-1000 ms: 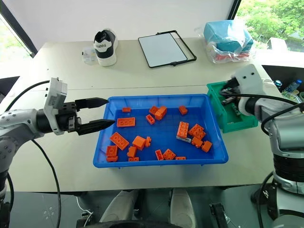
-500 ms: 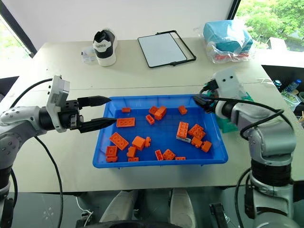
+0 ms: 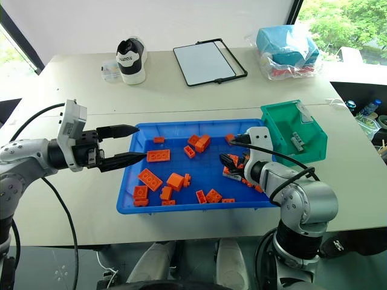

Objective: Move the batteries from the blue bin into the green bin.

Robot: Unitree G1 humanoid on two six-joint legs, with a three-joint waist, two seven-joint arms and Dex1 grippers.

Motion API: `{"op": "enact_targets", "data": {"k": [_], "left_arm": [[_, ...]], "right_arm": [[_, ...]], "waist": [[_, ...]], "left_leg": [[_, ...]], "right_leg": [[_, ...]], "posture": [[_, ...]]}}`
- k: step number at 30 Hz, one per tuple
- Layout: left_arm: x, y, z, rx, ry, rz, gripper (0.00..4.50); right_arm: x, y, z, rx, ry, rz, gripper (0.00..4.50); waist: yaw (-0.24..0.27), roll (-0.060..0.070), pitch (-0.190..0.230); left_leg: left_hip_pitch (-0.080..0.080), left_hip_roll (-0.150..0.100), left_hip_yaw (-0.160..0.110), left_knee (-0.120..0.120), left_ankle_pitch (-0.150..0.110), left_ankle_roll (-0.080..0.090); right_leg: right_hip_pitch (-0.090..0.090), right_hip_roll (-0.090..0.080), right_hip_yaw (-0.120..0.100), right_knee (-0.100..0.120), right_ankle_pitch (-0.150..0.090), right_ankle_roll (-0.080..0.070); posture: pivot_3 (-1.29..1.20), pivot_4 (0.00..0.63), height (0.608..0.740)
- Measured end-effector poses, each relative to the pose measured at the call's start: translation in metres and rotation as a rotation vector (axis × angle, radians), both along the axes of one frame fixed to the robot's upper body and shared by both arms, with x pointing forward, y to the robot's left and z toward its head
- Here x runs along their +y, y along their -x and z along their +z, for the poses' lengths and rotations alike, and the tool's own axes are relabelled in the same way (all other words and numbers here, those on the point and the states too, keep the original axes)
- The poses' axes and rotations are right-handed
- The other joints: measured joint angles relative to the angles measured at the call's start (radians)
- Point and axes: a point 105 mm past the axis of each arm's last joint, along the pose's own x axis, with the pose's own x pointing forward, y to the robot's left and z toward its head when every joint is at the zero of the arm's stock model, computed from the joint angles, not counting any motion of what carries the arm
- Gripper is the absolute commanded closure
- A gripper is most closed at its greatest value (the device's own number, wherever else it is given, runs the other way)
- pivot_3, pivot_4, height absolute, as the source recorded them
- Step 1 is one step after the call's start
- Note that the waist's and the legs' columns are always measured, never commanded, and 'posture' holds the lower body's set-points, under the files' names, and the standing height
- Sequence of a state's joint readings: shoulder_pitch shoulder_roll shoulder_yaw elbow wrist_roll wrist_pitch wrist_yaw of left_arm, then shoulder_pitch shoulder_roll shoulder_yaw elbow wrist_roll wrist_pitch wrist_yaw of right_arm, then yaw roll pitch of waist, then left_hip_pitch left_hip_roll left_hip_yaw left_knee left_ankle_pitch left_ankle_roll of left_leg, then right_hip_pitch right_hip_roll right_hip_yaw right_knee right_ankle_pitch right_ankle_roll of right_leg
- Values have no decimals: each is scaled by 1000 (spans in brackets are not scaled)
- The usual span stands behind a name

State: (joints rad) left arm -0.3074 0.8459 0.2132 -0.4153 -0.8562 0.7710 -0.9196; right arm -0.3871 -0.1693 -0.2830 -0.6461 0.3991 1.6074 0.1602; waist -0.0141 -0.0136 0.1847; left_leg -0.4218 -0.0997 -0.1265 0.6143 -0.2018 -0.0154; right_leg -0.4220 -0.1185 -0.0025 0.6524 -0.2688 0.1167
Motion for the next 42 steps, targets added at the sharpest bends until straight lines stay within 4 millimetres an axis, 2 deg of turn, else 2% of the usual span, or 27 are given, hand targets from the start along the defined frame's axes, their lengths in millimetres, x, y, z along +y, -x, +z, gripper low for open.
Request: {"op": "enact_targets", "data": {"k": [12, 15, 19, 25, 29, 32, 35, 38, 40, 42], "left_arm": [[0, -1, 0, -2, 2, 7, 0], [0, -1, 0, -3, 2, 7, 0], [0, -1, 2, -8, 3, 6, 0], [0, -2, 5, -18, 6, 6, 0], [0, -3, 5, -21, 7, 7, 0], [0, -4, 7, -30, 11, 6, 0], [1, -6, 8, -34, 16, 10, 0], [0, -7, 11, -46, 13, 10, 0], [0, -8, 11, -49, 11, 9, 0], [0, -8, 10, -49, 15, 7, 0]], "right_arm": [[10, 13, -11, 22, 11, 58, 90], [16, 14, -13, 34, -2, 81, 917], [24, 13, -19, 76, 2, 121, 2807], [36, 4, -12, 70, -5, 176, 2807], [65, -5, 13, -11, -57, 344, 2807], [82, -5, 3, 14, -26, 466, 2807], [92, 0, -10, 43, 27, 573, 1845], [89, 1, -12, 25, 88, 621, 434], [80, -4, -5, -24, 162, 646, 434], [62, -9, 13, -117, 258, 680, 434]], "waist": [[0, -1, -1], [0, -1, -1], [-2, -1, -1], [-1, -1, -1], [-5, -1, -1], [-3, -1, -1], [-1, -1, -1], [-2, -1, -1], [-2, 0, 0], [2, 0, 0]], "left_leg": [[3, 0, 0, 0, 0, 0], [4, 0, 0, -1, 0, 0], [4, 0, 0, -1, 0, 0], [4, 0, 0, -1, 0, 0], [4, 1, 0, -1, 0, 0], [4, 0, 0, -1, 0, 0], [3, 0, 0, -1, 0, 0], [3, 0, 0, -1, 0, 0], [3, 0, 1, -1, 0, 0], [2, 0, 1, 0, 0, 0]], "right_leg": [[3, 0, 0, 0, 0, 0], [4, 0, 0, 0, 0, 0], [3, 0, 0, 0, 0, 0], [3, 0, 0, 0, 0, 0], [3, 0, 0, 0, 0, 0], [3, 0, 0, 0, 0, 0], [3, 0, 0, -1, 0, 0], [3, 0, 0, -1, 0, 0], [2, 0, 0, -1, 0, 0], [2, 0, 0, -1, 0, 0]], "posture": [[0, 150, 731], [0, 150, 731], [0, 150, 731], [0, 150, 731], [0, 150, 731], [0, 150, 731], [0, 150, 731], [0, 150, 731], [0, 150, 731], [0, 150, 731]]}}
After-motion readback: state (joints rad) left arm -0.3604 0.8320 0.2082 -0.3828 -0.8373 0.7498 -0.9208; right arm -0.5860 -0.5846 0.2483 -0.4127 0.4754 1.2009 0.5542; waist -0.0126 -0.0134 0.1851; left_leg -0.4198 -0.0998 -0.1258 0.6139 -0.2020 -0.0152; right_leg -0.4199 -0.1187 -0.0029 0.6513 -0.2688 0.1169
